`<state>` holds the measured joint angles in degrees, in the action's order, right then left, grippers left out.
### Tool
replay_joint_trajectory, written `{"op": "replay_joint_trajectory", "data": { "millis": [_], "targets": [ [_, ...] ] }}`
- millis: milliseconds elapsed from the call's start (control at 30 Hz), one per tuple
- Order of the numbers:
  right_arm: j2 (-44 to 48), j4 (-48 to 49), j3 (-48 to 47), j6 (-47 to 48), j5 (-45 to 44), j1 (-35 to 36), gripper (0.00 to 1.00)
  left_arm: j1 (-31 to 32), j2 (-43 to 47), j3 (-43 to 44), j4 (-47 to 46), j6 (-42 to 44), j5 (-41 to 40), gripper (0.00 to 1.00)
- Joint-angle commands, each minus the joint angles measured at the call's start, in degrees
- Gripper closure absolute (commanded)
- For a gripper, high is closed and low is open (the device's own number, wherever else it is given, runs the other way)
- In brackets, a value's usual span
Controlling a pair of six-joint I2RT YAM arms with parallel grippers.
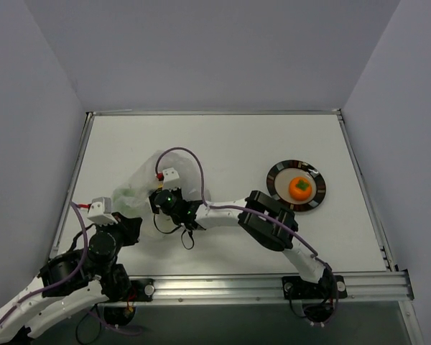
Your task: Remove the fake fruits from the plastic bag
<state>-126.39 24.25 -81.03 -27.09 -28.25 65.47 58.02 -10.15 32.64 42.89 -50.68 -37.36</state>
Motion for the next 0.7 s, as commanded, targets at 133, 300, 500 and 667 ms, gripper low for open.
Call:
{"op": "replay_joint_trajectory", "data": {
  "millis": [133, 300, 500, 667],
  "targets": [
    [3.59, 11.57, 1.81, 3.18, -0.23, -0.52, 0.42, -0.19, -0.22, 1.19, 1.58, -0.83, -0.95, 0.98],
    [13.42, 13.02, 7.64, 8.89, 0.21, 3.16, 0.53, -0.19, -0.48, 1.11, 0.35, -0.30, -1.66, 0.98],
    [25.21, 10.11, 16.07, 8.20, 6.00, 5.81, 0.53, -0.19, -2.68, 1.90, -3.51, 1.45, -3.23, 0.98],
    [38.39, 11.87, 23.02, 7.05, 9.79, 6.69, 0.53, -0.19, -6.02, 2.33, -7.64, 2.24, -3.95, 0.97]
  ]
}}
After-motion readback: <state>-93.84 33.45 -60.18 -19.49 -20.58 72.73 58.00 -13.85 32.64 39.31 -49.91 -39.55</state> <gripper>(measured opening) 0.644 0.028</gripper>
